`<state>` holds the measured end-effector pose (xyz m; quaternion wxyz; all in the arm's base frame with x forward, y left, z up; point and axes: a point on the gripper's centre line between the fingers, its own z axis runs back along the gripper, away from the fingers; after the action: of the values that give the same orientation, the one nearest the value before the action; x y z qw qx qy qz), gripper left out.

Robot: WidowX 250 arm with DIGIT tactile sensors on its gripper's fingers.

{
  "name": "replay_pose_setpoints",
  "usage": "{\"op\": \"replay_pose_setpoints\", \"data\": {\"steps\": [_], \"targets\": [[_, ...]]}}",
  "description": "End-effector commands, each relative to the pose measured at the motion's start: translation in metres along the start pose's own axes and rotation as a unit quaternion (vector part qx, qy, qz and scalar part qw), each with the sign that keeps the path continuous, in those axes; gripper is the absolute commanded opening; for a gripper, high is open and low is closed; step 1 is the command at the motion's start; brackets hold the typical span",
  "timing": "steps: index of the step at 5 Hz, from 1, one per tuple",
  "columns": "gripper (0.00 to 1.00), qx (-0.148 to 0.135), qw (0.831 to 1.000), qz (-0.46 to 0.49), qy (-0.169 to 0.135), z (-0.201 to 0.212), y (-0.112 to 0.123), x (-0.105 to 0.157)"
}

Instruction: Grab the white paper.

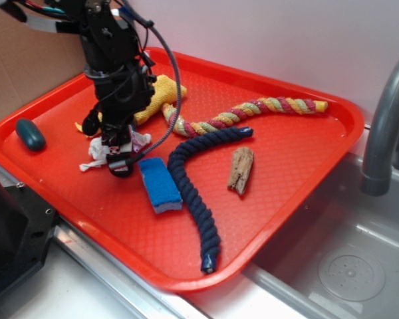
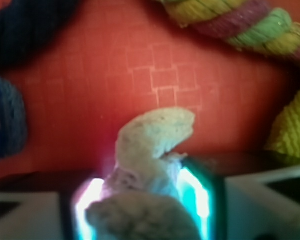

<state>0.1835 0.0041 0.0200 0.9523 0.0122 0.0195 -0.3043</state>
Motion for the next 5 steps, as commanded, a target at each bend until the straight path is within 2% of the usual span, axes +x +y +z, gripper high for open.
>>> {"op": "replay_pose_setpoints", "data": {"steps": [1, 2, 3, 4, 5], "targets": [[0.0, -0.014, 0.98, 0.191, -0.054, 0.097, 0.013, -0.029], [0.0, 0.045, 0.949, 0.311, -0.02, 0.148, 0.006, -0.027], [0.0, 0.019, 0.903, 0.428, -0.035, 0.199, 0.003, -0.027], [0.0, -0.018, 0.886, 0.463, -0.033, 0.25, 0.004, -0.025], [0.0, -0.015, 0.886, 0.46, -0.052, 0.26, -0.001, -0.027]]}}
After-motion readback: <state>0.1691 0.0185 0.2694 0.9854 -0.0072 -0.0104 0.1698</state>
